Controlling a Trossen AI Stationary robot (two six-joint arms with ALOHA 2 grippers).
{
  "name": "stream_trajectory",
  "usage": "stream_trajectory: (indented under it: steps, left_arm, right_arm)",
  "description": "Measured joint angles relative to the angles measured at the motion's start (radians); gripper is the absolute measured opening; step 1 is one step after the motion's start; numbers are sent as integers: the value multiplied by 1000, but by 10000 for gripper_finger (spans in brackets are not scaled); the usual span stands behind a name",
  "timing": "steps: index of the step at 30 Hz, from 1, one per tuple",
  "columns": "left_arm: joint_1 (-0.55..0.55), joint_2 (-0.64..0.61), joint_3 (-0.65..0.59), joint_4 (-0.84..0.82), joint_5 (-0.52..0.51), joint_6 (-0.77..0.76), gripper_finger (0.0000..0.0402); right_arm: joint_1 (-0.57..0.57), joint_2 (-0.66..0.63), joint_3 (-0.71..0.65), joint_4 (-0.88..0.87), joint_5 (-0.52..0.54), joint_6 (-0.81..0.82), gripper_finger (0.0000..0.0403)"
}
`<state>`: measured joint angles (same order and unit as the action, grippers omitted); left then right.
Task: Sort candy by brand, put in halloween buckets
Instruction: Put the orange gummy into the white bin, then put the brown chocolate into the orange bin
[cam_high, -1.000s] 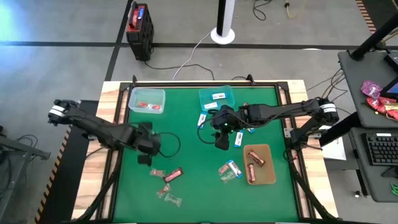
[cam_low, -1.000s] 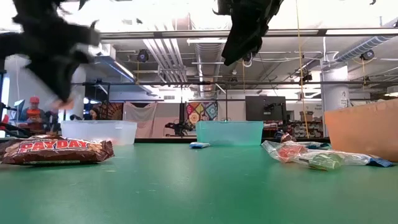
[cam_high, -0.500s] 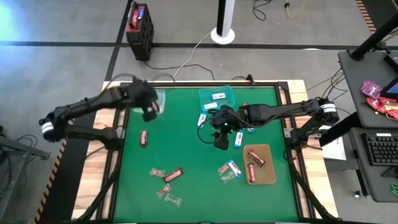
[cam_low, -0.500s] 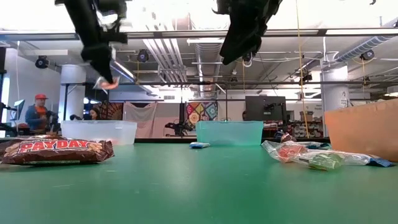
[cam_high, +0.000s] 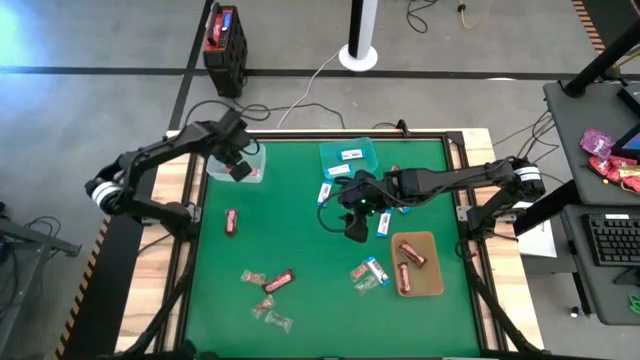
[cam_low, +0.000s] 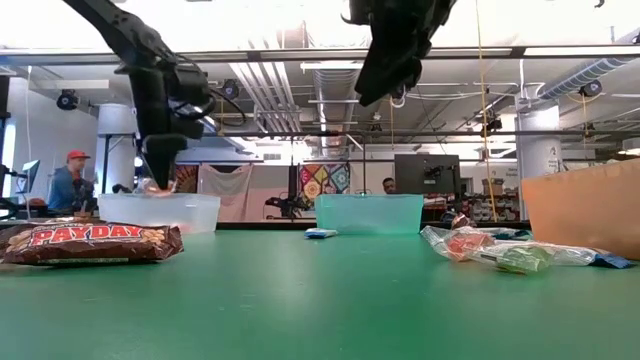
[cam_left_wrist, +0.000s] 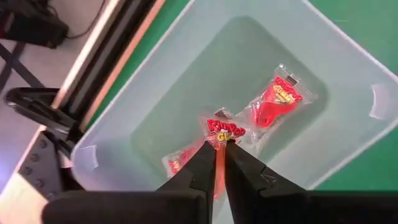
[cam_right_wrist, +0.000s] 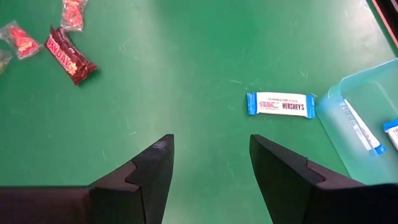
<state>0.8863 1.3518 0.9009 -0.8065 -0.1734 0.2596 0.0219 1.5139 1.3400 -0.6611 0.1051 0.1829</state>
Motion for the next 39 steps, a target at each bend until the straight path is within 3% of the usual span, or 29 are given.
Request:
stream_trajectory:
  steps: [8, 13, 17, 20, 26, 31, 35, 39]
  left_arm:
    - [-1, 49, 1, 2, -105, -33, 82]
    - [-20, 7, 2, -8, -104, -74, 116]
    - [-87, -74, 2, -115, -36, -249, 129]
    - [-203, -151, -4, -202, 6, -417, 131]
    - [-590, -298, -69, -217, -43, -805, 132]
    - [-887, -322, -124, -215, -227, -1194, 132]
    - [-973, -290, -164, -217, -251, -1391, 132]
    - [-977, -225, -202, -223, -189, -1523, 132]
  right_arm:
    - [0, 0, -16, 15, 0, 1, 203]
    - [0, 0, -20, 15, 0, 8, 203]
    - [0, 0, -20, 2, -8, -9, 203]
    - [0, -5, -20, -49, -9, -19, 203]
    - [5, -29, -28, -138, -9, 0, 203]
    - [19, -51, -41, -134, -11, -1, 203]
    - [26, -53, -42, -107, -11, -20, 203]
    - [26, -54, -42, -104, -11, -20, 203]
